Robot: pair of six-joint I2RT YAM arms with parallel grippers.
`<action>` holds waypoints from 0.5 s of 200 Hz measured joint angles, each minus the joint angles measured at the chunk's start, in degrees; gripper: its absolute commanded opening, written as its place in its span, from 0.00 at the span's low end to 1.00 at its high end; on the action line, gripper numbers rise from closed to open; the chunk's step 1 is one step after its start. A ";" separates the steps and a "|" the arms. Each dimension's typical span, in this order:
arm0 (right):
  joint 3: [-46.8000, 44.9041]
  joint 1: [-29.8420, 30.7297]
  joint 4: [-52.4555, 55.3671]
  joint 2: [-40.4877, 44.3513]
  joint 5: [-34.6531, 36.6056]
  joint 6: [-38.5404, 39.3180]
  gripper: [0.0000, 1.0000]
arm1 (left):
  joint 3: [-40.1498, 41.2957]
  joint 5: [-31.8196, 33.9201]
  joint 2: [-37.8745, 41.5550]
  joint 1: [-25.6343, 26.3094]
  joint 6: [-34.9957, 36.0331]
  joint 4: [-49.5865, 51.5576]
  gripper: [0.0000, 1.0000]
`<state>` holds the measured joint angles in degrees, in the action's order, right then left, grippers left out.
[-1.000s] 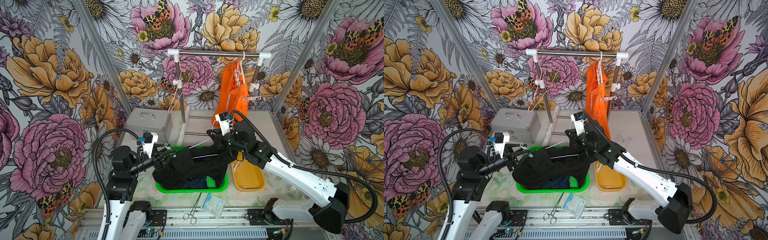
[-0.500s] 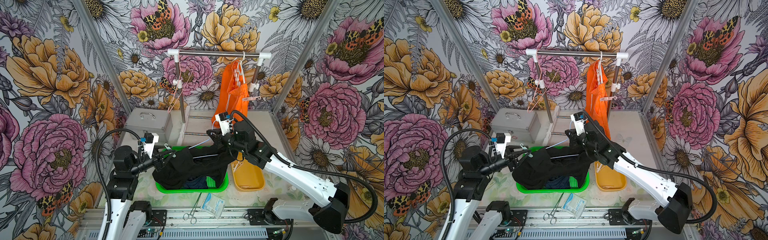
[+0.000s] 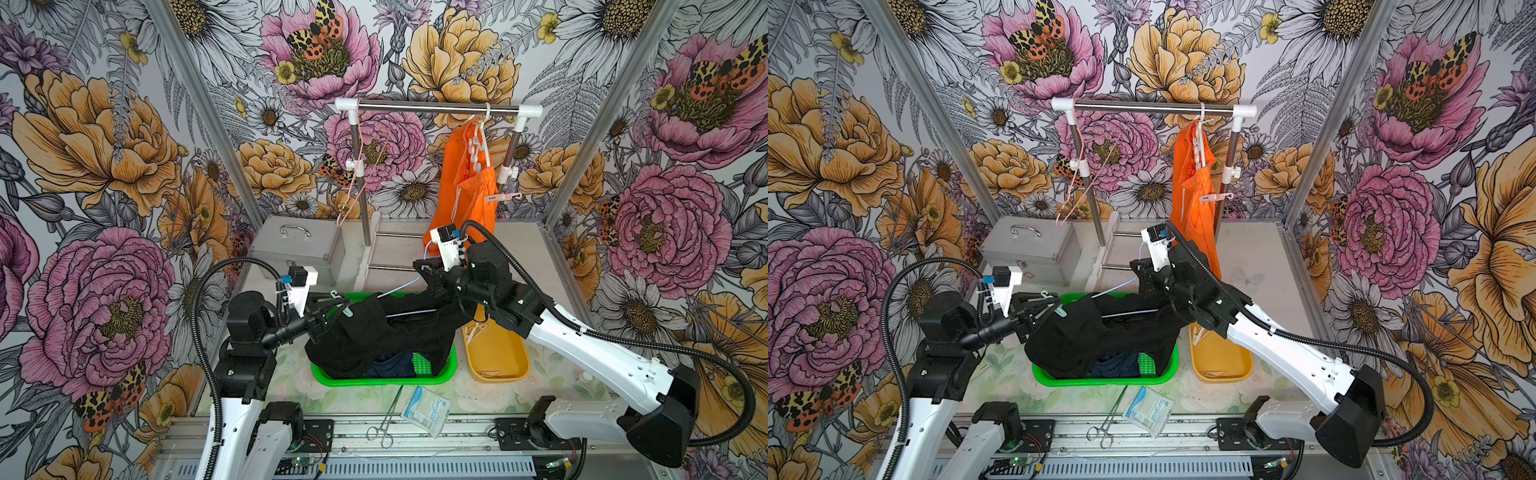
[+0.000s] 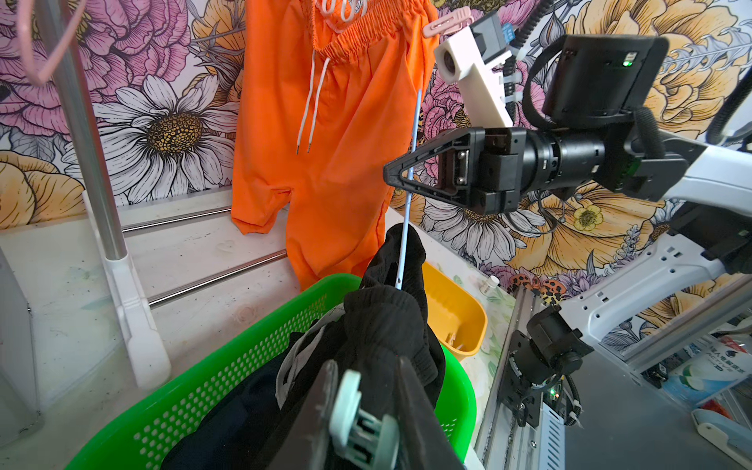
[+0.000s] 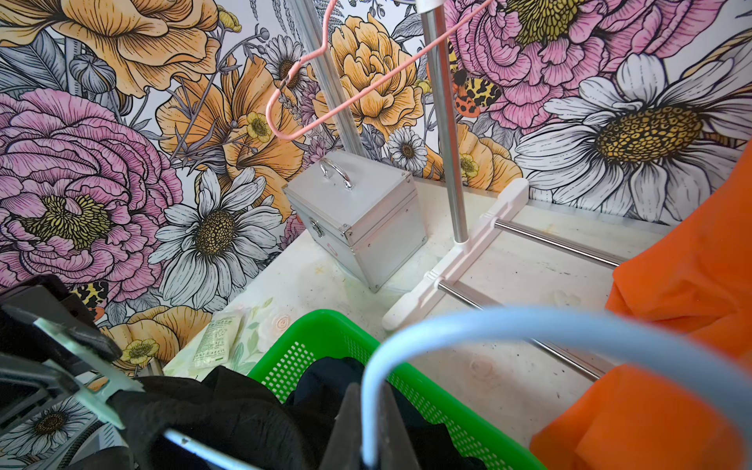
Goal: Remove the clothespins securing shorts to the hanger
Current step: Remove the clothespin from the hanger.
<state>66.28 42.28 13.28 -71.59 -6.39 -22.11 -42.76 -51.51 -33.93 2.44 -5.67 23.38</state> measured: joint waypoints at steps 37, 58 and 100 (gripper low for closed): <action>-0.02 0.00 0.00 0.00 -0.20 -0.50 0.00 | -1.31 2.62 0.83 0.00 0.00 0.85 0.15; -0.02 0.00 0.00 0.00 -0.20 -0.63 0.00 | -2.93 4.57 1.25 0.00 0.07 1.53 0.15; -0.02 0.00 0.26 -0.20 -0.17 -0.66 0.00 | -5.38 7.17 2.08 0.00 0.66 3.10 0.14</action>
<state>66.26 42.28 13.54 -71.79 -6.57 -22.76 -48.14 -44.34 -31.86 2.44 -5.02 26.48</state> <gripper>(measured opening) 0.082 0.218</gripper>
